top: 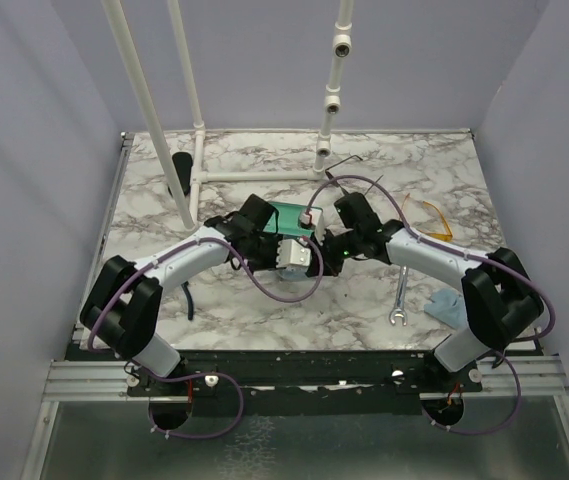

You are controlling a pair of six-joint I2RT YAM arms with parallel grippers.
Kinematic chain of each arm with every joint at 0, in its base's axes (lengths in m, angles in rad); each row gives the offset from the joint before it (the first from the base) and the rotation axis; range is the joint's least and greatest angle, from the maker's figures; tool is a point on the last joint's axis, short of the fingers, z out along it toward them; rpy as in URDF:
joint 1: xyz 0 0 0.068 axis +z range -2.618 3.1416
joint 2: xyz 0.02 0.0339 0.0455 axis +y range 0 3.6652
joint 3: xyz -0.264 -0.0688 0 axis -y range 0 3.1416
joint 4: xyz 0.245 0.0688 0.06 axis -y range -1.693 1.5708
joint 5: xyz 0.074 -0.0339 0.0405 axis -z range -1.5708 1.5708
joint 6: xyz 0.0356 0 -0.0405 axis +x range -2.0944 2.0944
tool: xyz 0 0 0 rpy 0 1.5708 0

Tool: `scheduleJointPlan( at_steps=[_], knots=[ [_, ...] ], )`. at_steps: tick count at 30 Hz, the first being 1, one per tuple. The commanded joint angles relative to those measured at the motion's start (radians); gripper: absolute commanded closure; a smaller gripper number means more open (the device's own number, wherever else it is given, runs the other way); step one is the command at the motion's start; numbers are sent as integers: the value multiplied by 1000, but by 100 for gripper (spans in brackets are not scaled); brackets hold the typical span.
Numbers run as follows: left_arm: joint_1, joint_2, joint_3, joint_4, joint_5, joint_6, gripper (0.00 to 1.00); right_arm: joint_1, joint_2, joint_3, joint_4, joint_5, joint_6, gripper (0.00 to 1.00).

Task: Organize the sunglasses
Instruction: Pick up the glasses cleaning cloth from the center of the board, then place the glasses cleaning cloth in the sunglasses case.

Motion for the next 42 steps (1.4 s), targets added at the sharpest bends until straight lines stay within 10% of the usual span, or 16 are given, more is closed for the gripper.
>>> scheduleJointPlan(
  at_steps=[1,42],
  knots=[
    [-1,-26,96,-144,-75,-24,100,-6,-34,47,14,15,25,100],
    [84,361,486,-22,-288,-1,100,-189,348,390,104,43,-72,99]
  ],
)
